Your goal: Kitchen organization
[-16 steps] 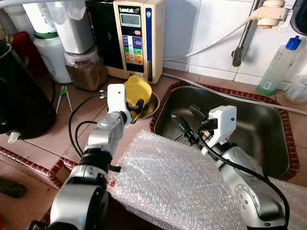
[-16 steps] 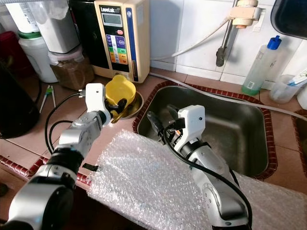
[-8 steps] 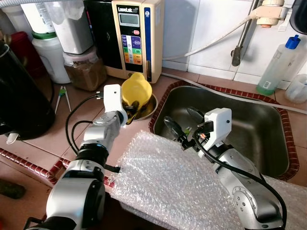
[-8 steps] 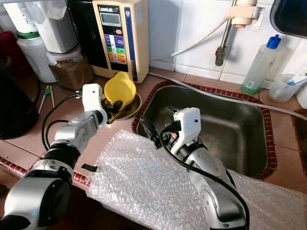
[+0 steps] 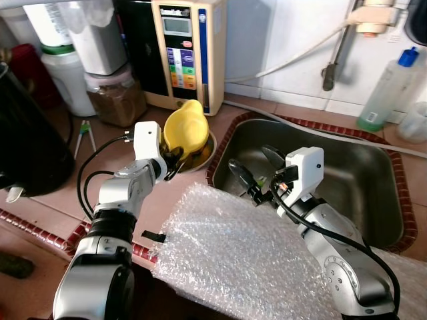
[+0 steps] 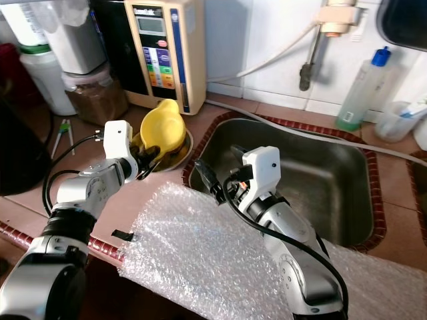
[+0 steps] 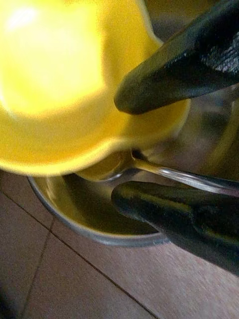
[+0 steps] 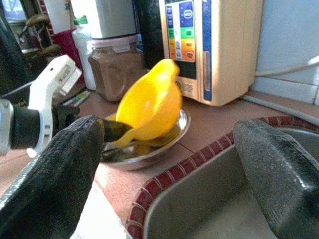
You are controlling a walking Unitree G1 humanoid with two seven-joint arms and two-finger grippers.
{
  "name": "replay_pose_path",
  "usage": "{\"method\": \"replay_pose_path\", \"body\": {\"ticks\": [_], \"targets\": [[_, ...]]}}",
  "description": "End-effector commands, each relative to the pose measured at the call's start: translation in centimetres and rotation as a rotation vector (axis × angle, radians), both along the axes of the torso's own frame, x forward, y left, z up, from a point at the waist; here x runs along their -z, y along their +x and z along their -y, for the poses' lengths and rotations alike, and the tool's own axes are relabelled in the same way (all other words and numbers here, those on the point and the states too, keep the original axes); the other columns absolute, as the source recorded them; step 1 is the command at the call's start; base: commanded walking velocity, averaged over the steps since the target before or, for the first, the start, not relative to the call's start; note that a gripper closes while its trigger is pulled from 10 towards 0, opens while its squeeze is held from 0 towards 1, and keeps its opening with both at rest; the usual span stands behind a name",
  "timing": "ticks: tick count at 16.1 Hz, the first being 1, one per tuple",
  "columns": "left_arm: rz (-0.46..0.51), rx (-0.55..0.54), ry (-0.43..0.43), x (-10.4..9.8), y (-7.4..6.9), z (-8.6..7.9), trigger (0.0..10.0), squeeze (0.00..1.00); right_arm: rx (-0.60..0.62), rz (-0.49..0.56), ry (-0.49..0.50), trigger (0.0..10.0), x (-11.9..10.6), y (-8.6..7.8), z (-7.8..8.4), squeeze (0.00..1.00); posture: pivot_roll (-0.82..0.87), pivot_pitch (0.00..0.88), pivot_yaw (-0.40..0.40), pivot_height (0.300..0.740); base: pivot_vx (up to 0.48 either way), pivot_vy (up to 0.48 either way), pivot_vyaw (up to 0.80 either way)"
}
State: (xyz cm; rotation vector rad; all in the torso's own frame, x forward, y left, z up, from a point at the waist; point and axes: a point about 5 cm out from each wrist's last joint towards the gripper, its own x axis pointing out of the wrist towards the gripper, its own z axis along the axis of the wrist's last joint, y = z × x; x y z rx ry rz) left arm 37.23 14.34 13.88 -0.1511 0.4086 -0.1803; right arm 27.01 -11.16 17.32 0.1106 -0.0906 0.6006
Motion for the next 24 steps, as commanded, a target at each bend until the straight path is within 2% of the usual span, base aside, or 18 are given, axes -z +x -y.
{"method": "replay_pose_path", "body": {"ticks": [1,2,3,4,6,8,9,14,18,19,21,24], "targets": [[-0.053,0.009,0.008,1.0,-0.5,-0.2,2.9,0.00,-0.010,0.002,-0.006,10.0,-0.1,0.1,-0.1,1.00,-0.11,0.033,0.080,0.740,0.000,0.000,0.00],[-0.074,0.024,0.010,1.4,-1.3,-0.4,2.5,0.00,-0.013,0.003,-0.010,10.0,-0.1,0.2,-0.1,1.00,-0.11,0.028,0.078,0.740,0.000,0.000,0.00],[-0.090,0.033,0.011,1.7,-2.1,-0.6,2.5,0.00,-0.015,0.005,-0.014,10.0,-0.1,0.3,-0.1,1.00,-0.11,0.028,0.077,0.740,0.000,0.000,0.00],[-0.096,0.035,0.013,1.7,-2.6,-0.7,2.7,0.00,-0.015,0.005,-0.015,10.0,-0.1,0.3,-0.1,1.00,-0.11,0.027,0.077,0.740,0.000,0.000,0.00],[-0.094,0.043,0.017,1.3,-3.2,-0.8,2.0,0.00,-0.016,0.006,-0.019,10.0,-0.1,0.4,-0.1,1.00,-0.11,0.027,0.076,0.740,0.000,0.000,0.00],[-0.070,0.073,0.047,0.8,-3.4,-0.8,1.3,0.00,-0.017,0.007,-0.022,10.0,-0.1,0.5,-0.1,1.00,-0.10,0.026,0.075,0.740,0.000,0.000,0.00],[-0.053,0.078,0.066,0.5,-3.4,-1.0,0.0,0.00,-0.017,0.007,-0.023,10.0,-0.1,0.5,-0.1,1.00,-0.10,0.026,0.075,0.740,0.000,0.000,0.00],[-0.035,0.061,0.066,-0.3,-3.4,-1.4,0.0,0.00,-0.027,0.008,-0.016,10.0,-0.1,0.5,-0.1,1.00,-0.11,0.025,0.072,0.740,0.000,0.000,0.00],[-0.016,0.027,0.076,-0.5,-3.1,-2.1,0.0,0.00,-0.119,0.016,0.015,10.0,-0.5,-0.1,-0.6,0.96,-0.11,0.024,0.070,0.740,0.000,0.000,0.00],[0.004,0.008,0.097,-0.7,-2.9,-2.4,0.0,0.00,-0.137,0.014,0.017,10.0,-0.5,-0.3,-0.7,0.85,-0.11,0.024,0.067,0.740,0.000,0.000,0.00],[0.057,-0.053,0.100,-1.6,-2.5,-3.1,0.0,0.00,-0.146,0.014,0.018,10.0,-0.6,-0.3,-0.6,0.47,-0.11,0.024,0.064,0.740,0.000,0.000,0.00],[0.157,-0.101,0.124,-3.0,-2.0,-3.4,0.0,0.00,-0.148,0.017,0.017,10.0,-0.8,-0.1,-0.5,0.43,-0.11,0.022,0.058,0.740,0.000,0.000,0.00]]}}
